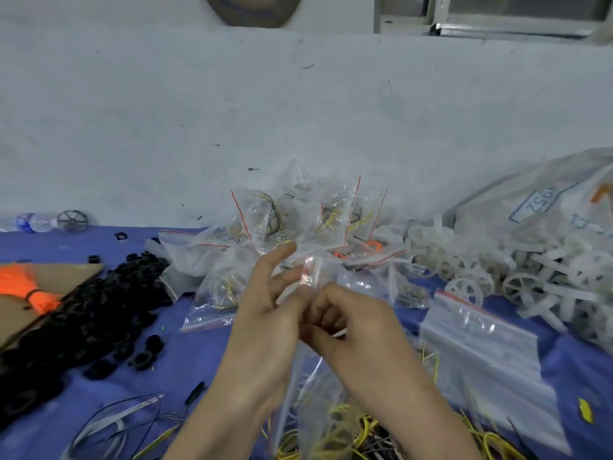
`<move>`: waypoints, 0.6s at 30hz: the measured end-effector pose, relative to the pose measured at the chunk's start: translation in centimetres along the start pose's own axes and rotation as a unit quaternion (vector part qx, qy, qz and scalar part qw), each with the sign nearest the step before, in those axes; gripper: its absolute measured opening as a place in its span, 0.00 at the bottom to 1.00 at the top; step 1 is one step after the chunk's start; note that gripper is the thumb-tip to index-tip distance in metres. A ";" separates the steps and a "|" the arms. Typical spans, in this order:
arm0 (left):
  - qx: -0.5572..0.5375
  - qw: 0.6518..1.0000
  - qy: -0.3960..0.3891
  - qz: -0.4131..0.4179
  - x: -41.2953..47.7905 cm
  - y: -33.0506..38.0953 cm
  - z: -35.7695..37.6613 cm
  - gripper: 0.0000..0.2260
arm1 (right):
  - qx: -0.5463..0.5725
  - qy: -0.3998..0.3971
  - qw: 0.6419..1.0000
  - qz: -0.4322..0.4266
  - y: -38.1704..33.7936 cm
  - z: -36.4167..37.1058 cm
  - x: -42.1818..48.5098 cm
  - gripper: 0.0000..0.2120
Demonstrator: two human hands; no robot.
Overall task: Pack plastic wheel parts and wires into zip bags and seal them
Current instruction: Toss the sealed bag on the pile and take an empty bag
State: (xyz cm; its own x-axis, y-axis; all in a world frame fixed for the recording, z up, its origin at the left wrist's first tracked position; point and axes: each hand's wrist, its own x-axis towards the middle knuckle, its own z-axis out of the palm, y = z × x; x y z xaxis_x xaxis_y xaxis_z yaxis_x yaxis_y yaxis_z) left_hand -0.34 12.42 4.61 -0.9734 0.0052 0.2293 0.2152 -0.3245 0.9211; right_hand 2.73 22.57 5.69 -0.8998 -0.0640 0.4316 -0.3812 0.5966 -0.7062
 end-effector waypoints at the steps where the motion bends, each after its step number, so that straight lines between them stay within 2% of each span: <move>1: -0.039 0.999 -0.012 -0.019 -0.2 0.2 0.3 0.16 | 0.021 0.004 1.000 0.012 0.0 -0.3 0.0 0.12; 3: -0.136 0.987 -0.051 -0.064 -0.7 0.9 1.0 0.15 | 0.057 0.013 0.997 0.048 -0.2 -0.8 -0.2 0.11; 4: -0.159 0.982 -0.067 -0.076 -0.9 1.0 1.2 0.19 | 0.065 0.011 0.996 0.063 -0.2 -1.0 -0.2 0.12; 7: -0.151 0.981 -0.087 -0.087 -1.2 1.4 1.5 0.29 | 0.065 0.006 0.994 0.091 0.1 -1.3 -0.2 0.09; 9: -0.146 0.978 -0.110 -0.099 -1.4 1.4 1.6 0.28 | 0.066 0.008 0.993 0.102 0.3 -1.4 -0.2 0.07; 10: -0.142 0.977 -0.125 -0.097 -1.4 1.3 1.5 0.24 | 0.082 0.006 0.991 0.106 0.3 -1.5 -0.2 0.06; 12: -0.077 0.984 -0.143 -0.079 -1.1 0.8 0.9 0.14 | 0.146 0.007 0.984 0.107 0.5 -1.8 -0.2 0.07; 14: 0.070 0.983 -0.167 -0.033 -0.8 0.6 0.0 0.15 | 0.192 0.010 0.976 0.098 0.8 -2.5 -0.2 0.10; 15: 0.139 0.971 -0.193 -0.009 -0.8 0.5 -0.3 0.15 | 0.207 0.008 0.974 0.098 0.9 -2.8 -0.2 0.10; 18: 0.210 0.946 -0.245 0.040 -1.1 0.8 -0.6 0.13 | 0.211 0.017 0.973 0.097 1.2 -3.1 -0.2 0.11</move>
State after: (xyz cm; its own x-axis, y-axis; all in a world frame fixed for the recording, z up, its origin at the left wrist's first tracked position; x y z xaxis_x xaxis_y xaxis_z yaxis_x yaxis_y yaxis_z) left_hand 0.82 11.62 4.88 -0.8217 0.4672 0.3264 0.3983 0.0611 0.9152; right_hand 3.13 25.74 6.45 -0.9587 0.0490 0.2802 -0.2640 0.2135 -0.9406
